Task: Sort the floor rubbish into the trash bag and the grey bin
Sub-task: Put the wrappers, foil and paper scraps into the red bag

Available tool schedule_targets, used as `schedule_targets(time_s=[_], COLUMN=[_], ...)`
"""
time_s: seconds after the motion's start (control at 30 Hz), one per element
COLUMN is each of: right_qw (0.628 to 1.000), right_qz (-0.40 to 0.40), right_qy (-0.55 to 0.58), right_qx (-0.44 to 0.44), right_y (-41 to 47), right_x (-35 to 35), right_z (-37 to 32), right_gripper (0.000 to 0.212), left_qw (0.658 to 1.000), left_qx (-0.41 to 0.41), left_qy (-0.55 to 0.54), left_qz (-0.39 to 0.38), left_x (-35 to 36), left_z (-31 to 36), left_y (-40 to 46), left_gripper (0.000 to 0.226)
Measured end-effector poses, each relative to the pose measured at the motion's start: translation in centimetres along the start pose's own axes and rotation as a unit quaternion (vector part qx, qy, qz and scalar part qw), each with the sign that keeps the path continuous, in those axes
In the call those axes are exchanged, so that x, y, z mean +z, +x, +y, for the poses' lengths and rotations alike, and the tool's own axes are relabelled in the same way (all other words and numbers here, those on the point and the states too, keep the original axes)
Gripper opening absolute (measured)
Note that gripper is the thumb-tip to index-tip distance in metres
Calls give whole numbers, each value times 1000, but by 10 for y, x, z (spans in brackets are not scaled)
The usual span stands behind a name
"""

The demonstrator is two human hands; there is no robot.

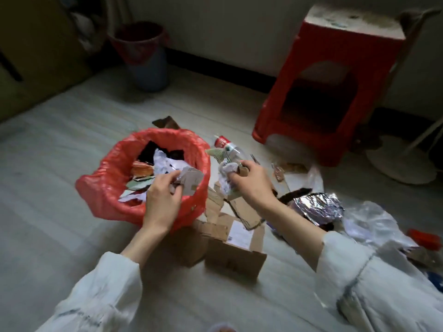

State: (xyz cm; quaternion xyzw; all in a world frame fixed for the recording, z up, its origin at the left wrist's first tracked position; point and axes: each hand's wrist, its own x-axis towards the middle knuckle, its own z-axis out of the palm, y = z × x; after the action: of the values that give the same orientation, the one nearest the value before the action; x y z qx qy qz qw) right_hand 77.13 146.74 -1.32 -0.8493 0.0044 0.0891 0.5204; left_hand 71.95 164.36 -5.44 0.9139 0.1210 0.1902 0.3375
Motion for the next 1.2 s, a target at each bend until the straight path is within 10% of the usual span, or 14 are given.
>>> schedule_targets(time_s=[0.3,0.5,0.73,0.9,1.2], right_qw=[990,967,905,888,865], right_qz=[-134,-113,-123,-121,-127], right_qy=[27,-166,-298,-313,-350], right_qx=[-40,-156,-277,-314,-335], right_y=[51,49,40,47,48], right_x=[101,103,98,97,97], right_z=[-39,-5,51,63,65], right_gripper=[64,41,38,55,56], left_qw=[987,990,877,794,766], left_qx=[-99,-50,38,73,3], left_qy=[83,132,305,423,399], left_qz=[-92,4,-370,-431,-505], left_x=[-31,-20,30,66,94], left_z=[-65,-67,-95,-135,-154], left_y=[56,57,89,107,98], left_gripper=[39,38,64,76,78])
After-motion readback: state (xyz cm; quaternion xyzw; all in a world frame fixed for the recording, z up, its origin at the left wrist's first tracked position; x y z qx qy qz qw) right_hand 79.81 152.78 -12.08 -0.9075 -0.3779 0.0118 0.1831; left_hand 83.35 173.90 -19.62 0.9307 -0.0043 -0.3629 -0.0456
